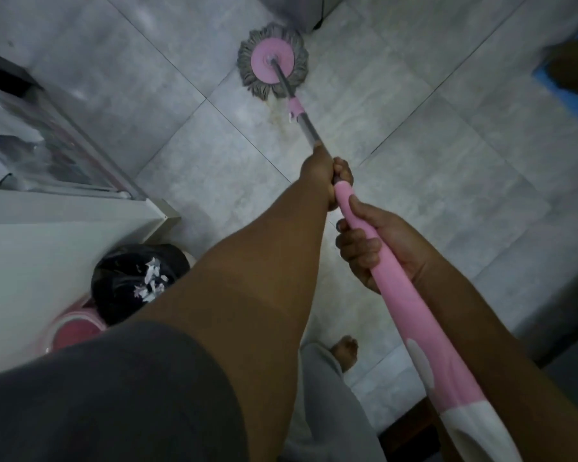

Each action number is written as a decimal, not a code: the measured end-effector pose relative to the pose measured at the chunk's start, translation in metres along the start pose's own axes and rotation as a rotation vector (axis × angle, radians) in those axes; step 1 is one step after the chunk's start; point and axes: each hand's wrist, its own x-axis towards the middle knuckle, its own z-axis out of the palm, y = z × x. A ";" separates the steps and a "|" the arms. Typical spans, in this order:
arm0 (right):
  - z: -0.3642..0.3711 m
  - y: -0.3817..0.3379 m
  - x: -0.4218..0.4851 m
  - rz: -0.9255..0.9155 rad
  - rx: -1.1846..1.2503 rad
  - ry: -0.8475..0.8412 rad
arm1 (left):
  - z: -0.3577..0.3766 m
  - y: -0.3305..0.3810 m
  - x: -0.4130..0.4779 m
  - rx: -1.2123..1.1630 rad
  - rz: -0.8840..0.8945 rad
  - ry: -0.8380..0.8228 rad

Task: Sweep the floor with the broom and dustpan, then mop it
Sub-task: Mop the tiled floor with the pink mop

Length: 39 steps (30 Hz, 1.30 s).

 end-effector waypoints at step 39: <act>0.067 -0.040 0.049 0.032 -0.151 0.108 | -0.019 0.081 0.014 -0.154 -0.002 -0.068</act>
